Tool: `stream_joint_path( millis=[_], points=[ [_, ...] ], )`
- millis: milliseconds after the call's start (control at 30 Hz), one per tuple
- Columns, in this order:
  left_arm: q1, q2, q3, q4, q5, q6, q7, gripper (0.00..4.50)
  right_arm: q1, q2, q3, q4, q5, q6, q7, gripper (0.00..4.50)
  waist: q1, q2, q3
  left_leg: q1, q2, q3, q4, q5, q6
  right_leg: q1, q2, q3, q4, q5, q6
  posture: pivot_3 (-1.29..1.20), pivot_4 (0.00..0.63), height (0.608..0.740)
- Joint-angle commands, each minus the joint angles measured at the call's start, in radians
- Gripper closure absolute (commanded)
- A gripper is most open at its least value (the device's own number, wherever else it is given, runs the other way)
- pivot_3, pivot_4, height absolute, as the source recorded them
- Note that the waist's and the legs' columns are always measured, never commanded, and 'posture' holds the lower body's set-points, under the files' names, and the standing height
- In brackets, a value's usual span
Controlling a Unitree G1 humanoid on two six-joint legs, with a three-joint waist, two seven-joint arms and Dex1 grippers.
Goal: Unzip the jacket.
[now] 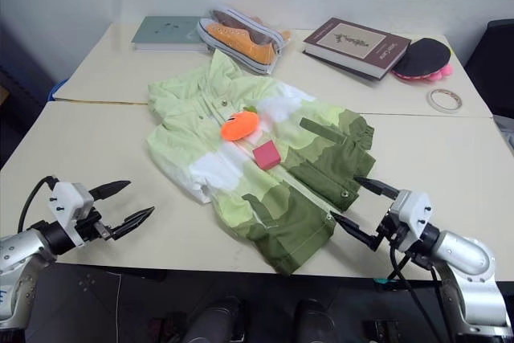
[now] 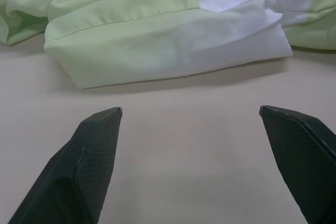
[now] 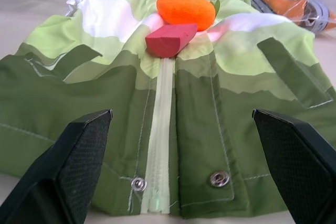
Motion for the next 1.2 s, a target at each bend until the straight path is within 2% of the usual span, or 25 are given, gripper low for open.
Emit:
stream_joint_path(
  millis=[33, 133, 233, 433, 600, 700, 767, 833, 967, 1100, 1200],
  points=[
    [-0.020, 0.007, 0.017, -0.046, -0.039, 0.017, 0.006, 0.08, 0.002, 0.004, -0.002, -0.043, 0.011, -0.014, 0.001, 0.00, 0.000, 0.000, 0.000, 0.000, 0.000, 0.000, 0.000, 0.000, 0.000, 0.000, 0.000, 0.000, 0.000, 0.000, 0.000, 0.00, 0.150, 0.740],
    [-0.036, 0.013, 0.010, -0.071, -0.079, 0.077, 0.002, 0.08, -0.011, 0.003, 0.001, -0.052, 0.013, -0.012, -0.001, 0.00, -0.001, 0.000, 0.000, 0.000, 0.000, 0.000, 0.000, 0.000, 0.000, 0.000, 0.000, 0.000, 0.000, 0.000, 0.000, 0.00, 0.150, 0.740],
    [-0.036, 0.020, 0.038, -0.109, -0.212, 0.194, -0.040, 0.08, -0.013, 0.003, 0.002, -0.066, 0.017, -0.002, -0.004, 0.00, -0.001, 0.000, 0.000, 0.000, 0.000, 0.000, 0.000, 0.000, 0.000, 0.000, 0.000, 0.001, 0.000, 0.000, 0.000, 0.00, 0.150, 0.740],
    [-0.031, 0.043, 0.023, -0.166, -0.254, 0.259, -0.059, 0.08, -0.071, -0.012, 0.048, -0.141, 0.058, 0.116, -0.016, 0.00, -0.004, 0.001, 0.000, 0.000, 0.001, 0.000, 0.000, 0.000, -0.001, 0.000, 0.001, 0.001, 0.001, 0.000, 0.000, 0.00, 0.150, 0.740],
    [-0.053, 0.043, 0.005, -0.242, -0.337, 0.343, -0.061, 0.08, -0.340, -0.007, 0.193, -0.187, 0.065, 0.373, -0.095, 0.00, -0.023, 0.002, 0.001, 0.000, 0.001, 0.000, 0.000, 0.000, -0.001, -0.002, 0.000, 0.002, -0.001, 0.000, -0.001, 0.00, 0.150, 0.740],
    [-0.082, 0.031, -0.010, -0.259, -0.344, 0.352, -0.043, 0.08, -0.540, 0.033, 0.300, -0.138, 0.077, 0.623, -0.166, 0.00, -0.026, 0.002, 0.001, 0.000, 0.002, -0.001, 0.000, 0.000, -0.002, -0.002, 0.001, 0.002, 0.000, -0.001, -0.003, 0.00, 0.150, 0.740],
    [-0.101, 0.014, -0.019, -0.262, -0.342, 0.348, -0.024, 0.08, -0.651, 0.078, 0.378, -0.068, 0.035, 0.722, -0.197, 0.00, -0.028, 0.002, 0.001, 0.000, 0.002, -0.001, 0.000, 0.000, -0.002, -0.003, 0.001, 0.001, 0.003, -0.002, -0.003, 0.00, 0.150, 0.740],
    [-0.119, -0.008, -0.032, -0.265, -0.333, 0.344, 0.001, 0.08, -0.738, 0.136, 0.440, 0.044, -0.033, 0.719, -0.216, 0.00, -0.028, 0.002, 0.001, -0.001, 0.002, -0.001, 0.000, 0.000, -0.002, -0.003, 0.002, 0.000, 0.004, -0.002, -0.003, 0.00, 0.150, 0.740],
    [-0.121, -0.026, -0.058, -0.276, -0.312, 0.334, 0.014, 0.08, -0.861, 0.242, 0.490, 0.285, -0.173, 0.598, -0.277, 0.00, -0.026, 0.002, 0.001, -0.002, 0.000, -0.001, 0.001, 0.000, -0.001, -0.004, 0.002, -0.001, 0.005, -0.002, -0.003, 0.00, 0.150, 0.740],
    [-0.102, -0.040, -0.062, -0.291, -0.291, 0.313, 0.034, 0.08, -0.897, 0.282, 0.519, 0.421, -0.238, 0.560, -0.256, 0.00, -0.027, 0.002, 0.001, -0.004, -0.004, -0.001, 0.001, 0.001, 0.001, -0.007, 0.003, -0.004, 0.009, -0.002, -0.003, 0.00, 0.150, 0.740],
    [-0.076, -0.049, -0.052, -0.306, -0.284, 0.301, 0.046, 0.08, -0.887, 0.291, 0.530, 0.433, -0.255, 0.562, -0.218, 0.00, -0.029, 0.002, 0.001, -0.004, -0.004, 0.000, 0.002, 0.001, 0.001, -0.007, 0.003, -0.005, 0.010, -0.002, -0.003, 0.00, 0.150, 0.740]
  ],
)
